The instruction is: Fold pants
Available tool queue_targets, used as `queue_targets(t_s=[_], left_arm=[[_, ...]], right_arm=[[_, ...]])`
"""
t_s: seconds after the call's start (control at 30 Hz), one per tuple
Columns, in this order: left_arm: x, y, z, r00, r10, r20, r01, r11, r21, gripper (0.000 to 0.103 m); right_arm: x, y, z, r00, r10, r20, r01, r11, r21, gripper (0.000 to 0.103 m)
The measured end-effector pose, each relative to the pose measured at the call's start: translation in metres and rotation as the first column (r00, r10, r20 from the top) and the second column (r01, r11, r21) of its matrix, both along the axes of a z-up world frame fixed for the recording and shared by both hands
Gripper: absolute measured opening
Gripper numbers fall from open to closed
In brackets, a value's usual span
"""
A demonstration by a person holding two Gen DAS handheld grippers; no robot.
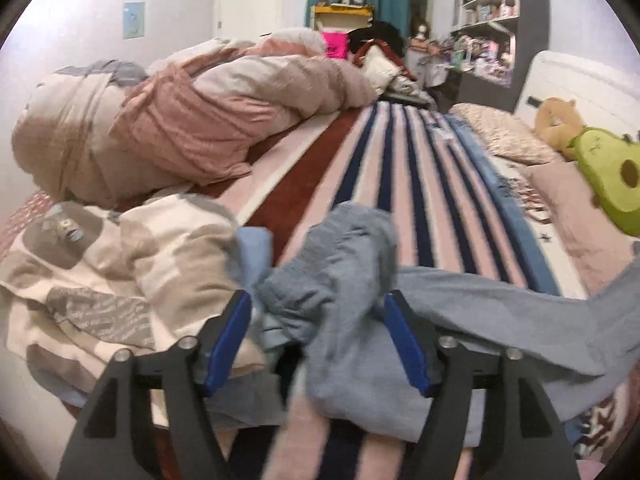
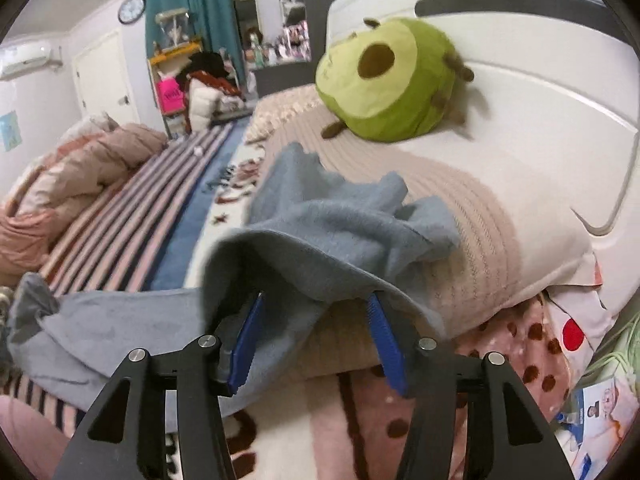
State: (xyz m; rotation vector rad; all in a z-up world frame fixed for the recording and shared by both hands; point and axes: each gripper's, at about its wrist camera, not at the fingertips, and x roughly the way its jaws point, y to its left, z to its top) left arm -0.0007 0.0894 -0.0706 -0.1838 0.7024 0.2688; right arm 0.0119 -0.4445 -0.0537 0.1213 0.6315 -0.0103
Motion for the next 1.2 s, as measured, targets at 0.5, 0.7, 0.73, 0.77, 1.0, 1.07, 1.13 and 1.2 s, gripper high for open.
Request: queue_targets(t_s=[0.5,0.7,0.73,0.77,1.0,1.07,1.13,1.2], left_arm=[[0.063,-0.043,-0.063,0.968,-0.217,-0.13,0.171,0.94,-0.295,0.071],[0.08,-0.042,-0.068,0.967,-0.235,-0.096,0.188,0.917,-0.353,0.07],[0.087,-0.041,-0.069,0.967,-0.233,-0.098,0.185,0.917,-0.353,0.064],[0.091,-0.041,-0.071,0.967,-0.231,-0.104,0.182,0.919,-0.35,0.054],[0.125,-0.033,-0.093,0.966,-0.198,-0.169,0.138,0.939,-0.315,0.009],[0.13,-0.03,-0.092,0.967,-0.197,-0.163,0.14,0.941,-0.309,0.004],[0.135,-0.028,-0.088,0.969,-0.196,-0.15,0.145,0.944,-0.295,0.003],[0.14,-0.026,-0.082,0.973,-0.19,-0.131,0.149,0.95,-0.275,0.003]], right_arm=[[0.035,0.061,-0.055,0.952,0.284,-0.115,-0.261,0.948,0.181,0.059],[0.062,0.065,-0.049,0.955,0.284,-0.079,-0.27,0.95,0.157,0.004],[0.066,0.065,-0.045,0.957,0.284,-0.059,-0.272,0.95,0.15,0.003],[0.069,0.064,-0.043,0.959,0.281,-0.044,-0.272,0.951,0.148,0.003],[0.101,0.054,-0.021,0.975,0.221,0.011,-0.221,0.971,0.085,0.002],[0.112,0.056,-0.019,0.977,0.215,-0.001,-0.215,0.975,0.056,0.001],[0.123,0.06,-0.019,0.977,0.212,-0.013,-0.212,0.977,0.029,0.001],[0.13,0.061,-0.018,0.979,0.203,-0.016,-0.202,0.979,0.012,0.001]])
